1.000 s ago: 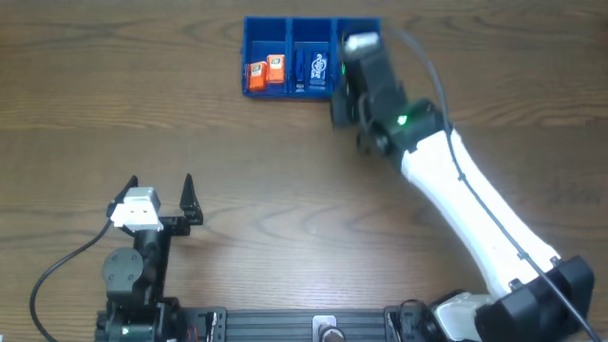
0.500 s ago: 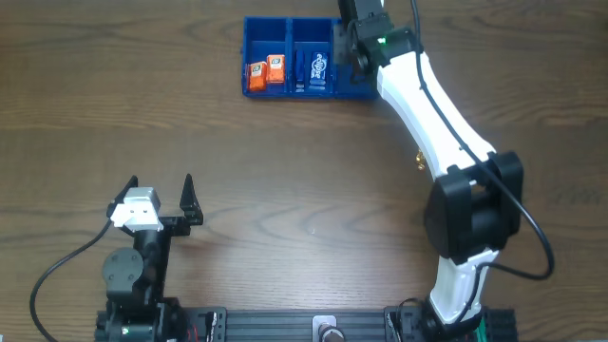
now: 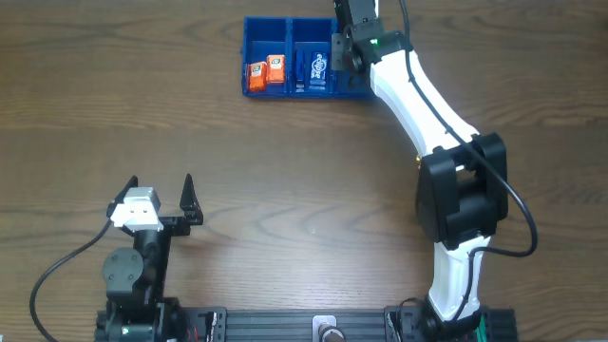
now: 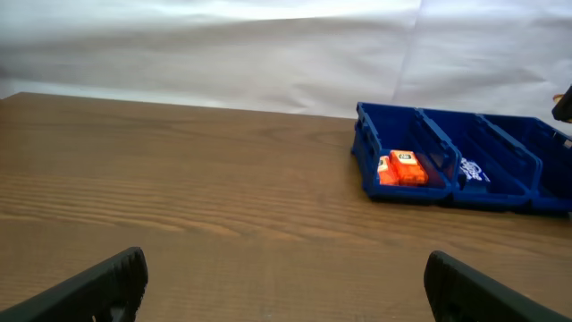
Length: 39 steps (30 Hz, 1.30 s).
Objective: Sort Candies Into Trays
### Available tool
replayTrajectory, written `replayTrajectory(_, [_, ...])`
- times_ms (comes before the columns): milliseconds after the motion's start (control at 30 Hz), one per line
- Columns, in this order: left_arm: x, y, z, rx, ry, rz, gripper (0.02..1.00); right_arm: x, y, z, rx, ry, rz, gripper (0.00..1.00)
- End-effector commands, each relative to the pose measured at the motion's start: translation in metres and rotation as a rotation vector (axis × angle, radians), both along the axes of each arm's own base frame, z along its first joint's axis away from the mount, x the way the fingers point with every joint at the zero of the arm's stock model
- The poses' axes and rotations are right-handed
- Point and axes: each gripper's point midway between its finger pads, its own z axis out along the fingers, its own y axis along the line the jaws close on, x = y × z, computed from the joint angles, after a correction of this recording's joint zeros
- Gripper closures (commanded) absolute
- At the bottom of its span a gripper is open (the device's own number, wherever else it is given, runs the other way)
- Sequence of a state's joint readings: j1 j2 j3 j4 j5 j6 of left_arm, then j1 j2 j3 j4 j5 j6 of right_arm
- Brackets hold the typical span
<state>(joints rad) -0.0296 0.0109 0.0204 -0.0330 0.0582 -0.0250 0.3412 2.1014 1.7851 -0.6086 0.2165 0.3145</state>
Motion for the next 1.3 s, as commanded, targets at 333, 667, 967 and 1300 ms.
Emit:
replayTrajectory(333, [-0.001, -0.001, -0.016, 0.01, 0.051, -0.011, 0.02, 0.002, -0.011, -0.009, 0.021, 0.023, -0.008, 0.454])
replayTrajectory(667, [-0.001, -0.001, -0.016, 0.01, 0.051, -0.011, 0.02, -0.083, -0.067, 0.027, 0.015, -0.054, -0.043, 0.454])
replayTrajectory(967, [-0.001, -0.001, -0.016, 0.01, 0.051, -0.011, 0.02, -0.168, -0.13, -0.054, -0.025, 0.181, -0.159, 0.443])
replayTrajectory(1300, [-0.001, -0.001, -0.016, 0.01, 0.051, -0.011, 0.02, -0.19, -0.144, -0.109, -0.032, 0.345, -0.194, 0.45])
